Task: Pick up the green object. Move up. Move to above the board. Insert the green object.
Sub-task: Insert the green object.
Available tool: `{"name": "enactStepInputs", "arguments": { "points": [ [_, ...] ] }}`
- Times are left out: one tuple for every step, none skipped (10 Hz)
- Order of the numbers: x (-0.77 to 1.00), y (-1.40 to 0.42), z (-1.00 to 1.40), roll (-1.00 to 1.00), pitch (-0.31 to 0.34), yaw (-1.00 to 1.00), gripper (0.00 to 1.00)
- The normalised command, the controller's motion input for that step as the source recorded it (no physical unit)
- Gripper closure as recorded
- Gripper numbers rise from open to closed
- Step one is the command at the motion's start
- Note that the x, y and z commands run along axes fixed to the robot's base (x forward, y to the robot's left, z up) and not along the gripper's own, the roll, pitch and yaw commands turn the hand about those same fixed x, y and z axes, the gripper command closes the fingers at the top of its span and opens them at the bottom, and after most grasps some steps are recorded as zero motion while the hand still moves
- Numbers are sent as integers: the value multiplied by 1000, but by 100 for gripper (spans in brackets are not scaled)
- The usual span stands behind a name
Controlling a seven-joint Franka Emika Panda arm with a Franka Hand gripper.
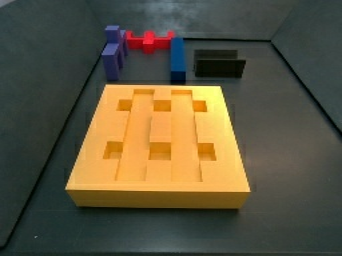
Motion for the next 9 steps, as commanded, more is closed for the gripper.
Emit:
{"name": "enactStepInputs", "arguments": {
  "points": [
    [0,-63,-977,-9,-134,0,100],
    [-37,-86,-1000,0,-124,54,100],
    [17,-163,-1000,0,-103,0,100],
    [-26,-229,-1000,0,-89,-294,100],
    [-174,-117,-711,-193,-123,-151,100],
    [-31,-63,-634,-224,-116,0,100],
    [-120,-26,-609,-243,-109,0,100],
    [-143,-9,-591,-244,-126,0,100],
    [-11,0,-691,-184,-126,0,100]
  ]
}}
